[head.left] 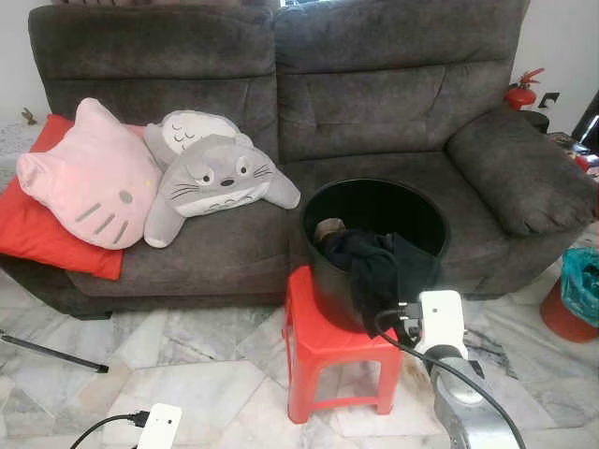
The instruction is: Hang hanger
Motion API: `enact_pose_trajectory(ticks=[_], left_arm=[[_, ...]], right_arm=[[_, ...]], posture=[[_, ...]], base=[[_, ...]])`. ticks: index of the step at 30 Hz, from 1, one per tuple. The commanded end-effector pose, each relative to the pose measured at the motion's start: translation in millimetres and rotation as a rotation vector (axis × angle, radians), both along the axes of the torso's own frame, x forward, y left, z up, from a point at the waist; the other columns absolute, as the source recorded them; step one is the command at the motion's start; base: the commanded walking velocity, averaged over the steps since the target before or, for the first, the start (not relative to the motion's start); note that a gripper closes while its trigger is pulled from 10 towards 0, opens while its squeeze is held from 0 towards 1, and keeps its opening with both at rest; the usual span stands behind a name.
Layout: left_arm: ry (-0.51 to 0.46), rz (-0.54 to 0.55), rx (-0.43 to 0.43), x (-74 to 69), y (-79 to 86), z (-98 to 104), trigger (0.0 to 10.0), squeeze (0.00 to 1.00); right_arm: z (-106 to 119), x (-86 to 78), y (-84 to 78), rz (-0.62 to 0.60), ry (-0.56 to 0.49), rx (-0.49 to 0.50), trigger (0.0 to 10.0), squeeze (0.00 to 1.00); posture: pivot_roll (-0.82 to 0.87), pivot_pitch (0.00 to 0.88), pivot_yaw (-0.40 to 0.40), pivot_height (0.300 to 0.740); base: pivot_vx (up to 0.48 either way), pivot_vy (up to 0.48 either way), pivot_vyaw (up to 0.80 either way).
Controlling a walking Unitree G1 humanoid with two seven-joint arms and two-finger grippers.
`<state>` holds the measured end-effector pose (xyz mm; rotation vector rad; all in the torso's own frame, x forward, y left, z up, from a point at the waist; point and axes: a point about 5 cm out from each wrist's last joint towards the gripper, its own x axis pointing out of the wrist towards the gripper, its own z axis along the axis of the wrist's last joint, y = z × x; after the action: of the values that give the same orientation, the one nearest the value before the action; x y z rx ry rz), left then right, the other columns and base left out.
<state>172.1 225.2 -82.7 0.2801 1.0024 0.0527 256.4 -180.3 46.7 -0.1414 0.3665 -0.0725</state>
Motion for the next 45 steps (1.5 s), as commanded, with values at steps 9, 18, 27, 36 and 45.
enact_pose_trajectory(ticks=[9, 18, 27, 36, 45], left_arm=[[0.014, -0.016, 0.021, -3.1, 2.8, -0.8, 10.0, 0.0], [0.014, -0.015, 0.024, -3.3, 3.5, -0.8, 10.0, 0.0], [0.013, -0.02, 0.024, -3.2, 3.5, -0.7, 10.0, 0.0], [0.011, -0.024, 0.028, -2.9, 4.0, -0.3, 10.0, 0.0], [0.011, -0.032, 0.031, -3.6, 4.2, -0.5, 10.0, 0.0]], right_arm=[[-1.3, 3.1, -0.2, -0.031, -0.018, -0.005, 10.0, 0.0], [-2.6, 8.3, 13.5, 0.049, -0.048, 0.058, 10.0, 0.0], [-5.5, 11.3, 15.1, 0.041, -0.064, 0.148, 10.0, 0.0], [-11.6, 9.1, 0.8, -0.068, -0.057, 0.086, 10.0, 0.0], [-20.5, 2.6, -0.8, -0.107, -0.051, 0.044, 10.0, 0.0]], posture=[[-0.14, 0.0, 0.033, 0.74], [-0.14, 0.0, 0.034, 0.74], [-0.13, 0.0, 0.033, 0.74], [-0.13, 0.0, 0.034, 0.74], [-0.13, 0.0, 0.035, 0.74]], base=[[0.0, 0.0, 0.0], [0.0, 0.0, 0.0], [0.0, 0.0, 0.0], [0.0, 0.0, 0.0], [0.0, 0.0, 0.0]])
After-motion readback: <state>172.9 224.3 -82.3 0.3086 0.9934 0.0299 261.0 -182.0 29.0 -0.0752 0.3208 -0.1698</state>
